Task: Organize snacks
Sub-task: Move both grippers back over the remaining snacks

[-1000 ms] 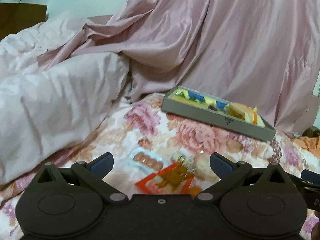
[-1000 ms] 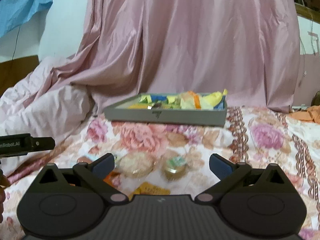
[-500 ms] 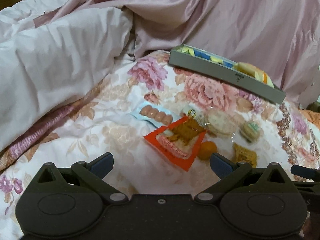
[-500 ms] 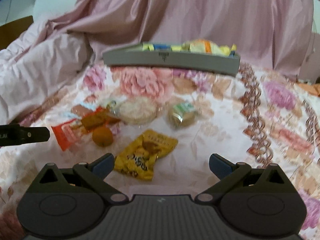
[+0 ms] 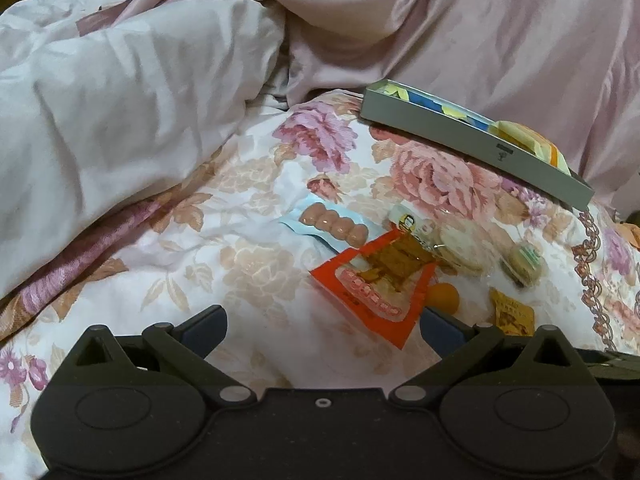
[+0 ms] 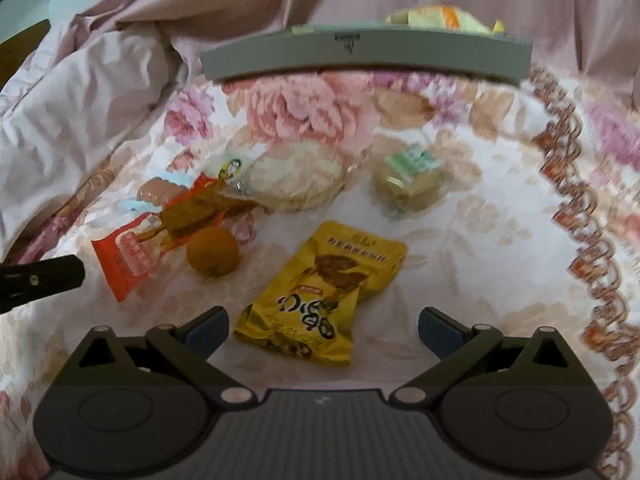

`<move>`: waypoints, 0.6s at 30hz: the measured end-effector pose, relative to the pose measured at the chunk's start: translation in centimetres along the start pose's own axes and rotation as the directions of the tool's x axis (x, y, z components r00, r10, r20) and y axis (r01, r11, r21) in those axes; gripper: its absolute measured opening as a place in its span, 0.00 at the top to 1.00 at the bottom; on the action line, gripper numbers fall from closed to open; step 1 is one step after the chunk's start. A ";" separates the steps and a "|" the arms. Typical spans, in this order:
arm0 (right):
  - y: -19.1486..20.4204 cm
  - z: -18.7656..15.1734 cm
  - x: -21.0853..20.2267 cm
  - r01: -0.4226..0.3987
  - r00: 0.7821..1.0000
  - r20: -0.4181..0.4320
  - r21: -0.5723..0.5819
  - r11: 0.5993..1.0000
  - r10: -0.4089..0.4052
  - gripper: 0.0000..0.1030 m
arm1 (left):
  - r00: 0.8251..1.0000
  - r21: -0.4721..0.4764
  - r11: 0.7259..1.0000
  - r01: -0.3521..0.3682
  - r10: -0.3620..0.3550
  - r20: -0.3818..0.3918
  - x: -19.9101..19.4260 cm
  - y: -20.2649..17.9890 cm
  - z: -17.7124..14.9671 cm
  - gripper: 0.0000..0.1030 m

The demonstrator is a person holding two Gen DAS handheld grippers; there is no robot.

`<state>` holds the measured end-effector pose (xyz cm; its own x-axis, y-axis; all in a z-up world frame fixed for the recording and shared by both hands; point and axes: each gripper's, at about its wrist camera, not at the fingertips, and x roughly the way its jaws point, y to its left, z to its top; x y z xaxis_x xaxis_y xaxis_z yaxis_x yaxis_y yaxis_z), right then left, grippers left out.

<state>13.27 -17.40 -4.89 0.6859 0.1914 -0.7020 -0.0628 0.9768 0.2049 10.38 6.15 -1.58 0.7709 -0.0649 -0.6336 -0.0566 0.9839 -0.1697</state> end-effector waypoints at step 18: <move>-0.6 -0.7 0.5 0.084 0.995 0.053 -0.087 0.993 -0.080 0.06 | 0.995 0.058 0.994 0.093 -0.095 0.033 -0.2 -0.9 -0.2 0.01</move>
<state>13.17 -17.80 -5.82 0.7259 0.1074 -0.6794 -0.0677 0.9941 0.0848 10.15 5.25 -1.42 0.7934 -0.1527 -0.5893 0.0523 0.9815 -0.1840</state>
